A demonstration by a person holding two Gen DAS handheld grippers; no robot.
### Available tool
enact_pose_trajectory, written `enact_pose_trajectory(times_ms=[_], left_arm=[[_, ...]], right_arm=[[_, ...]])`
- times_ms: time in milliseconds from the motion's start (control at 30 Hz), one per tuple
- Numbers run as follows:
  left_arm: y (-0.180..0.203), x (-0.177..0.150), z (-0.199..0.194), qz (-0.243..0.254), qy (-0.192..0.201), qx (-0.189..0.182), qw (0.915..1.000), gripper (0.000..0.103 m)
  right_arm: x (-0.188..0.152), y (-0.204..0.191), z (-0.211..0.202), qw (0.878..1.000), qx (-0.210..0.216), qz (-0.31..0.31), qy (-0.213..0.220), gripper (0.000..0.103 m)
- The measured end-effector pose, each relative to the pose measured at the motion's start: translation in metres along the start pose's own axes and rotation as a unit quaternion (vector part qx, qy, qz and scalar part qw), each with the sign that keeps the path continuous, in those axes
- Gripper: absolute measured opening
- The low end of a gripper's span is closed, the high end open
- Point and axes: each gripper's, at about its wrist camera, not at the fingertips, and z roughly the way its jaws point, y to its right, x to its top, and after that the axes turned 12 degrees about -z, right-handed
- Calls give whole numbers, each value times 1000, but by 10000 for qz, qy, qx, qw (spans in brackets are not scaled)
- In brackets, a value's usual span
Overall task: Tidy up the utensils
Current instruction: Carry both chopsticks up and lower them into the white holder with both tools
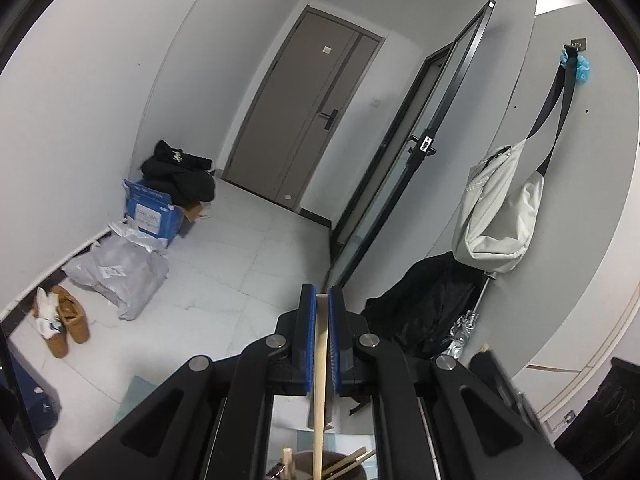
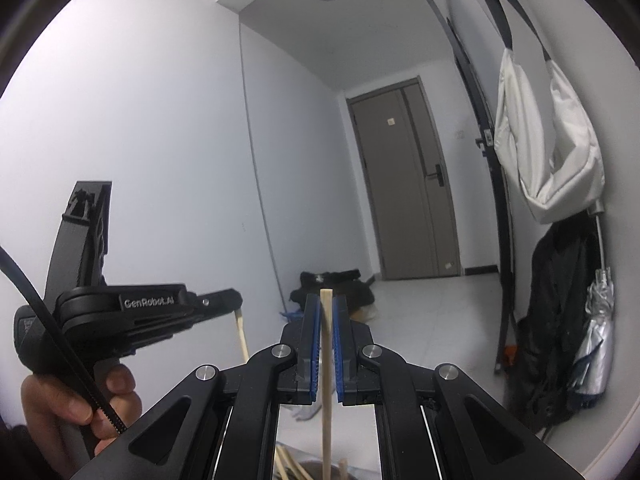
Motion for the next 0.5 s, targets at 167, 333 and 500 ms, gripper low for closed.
enact_pose_trajectory(times_ms=[167, 333, 500], left_arm=[[0, -8, 11, 130, 72, 31, 9999, 3], [0, -21, 16, 487, 69, -180, 9986, 3], [0, -30, 19, 741, -135, -236, 9969, 3]], right_arm=[[-12, 7, 5, 9998, 65, -26, -167, 5], [-20, 9, 5, 9995, 135, -74, -261, 5], [-28, 9, 5, 9991, 160, -115, -388, 5]])
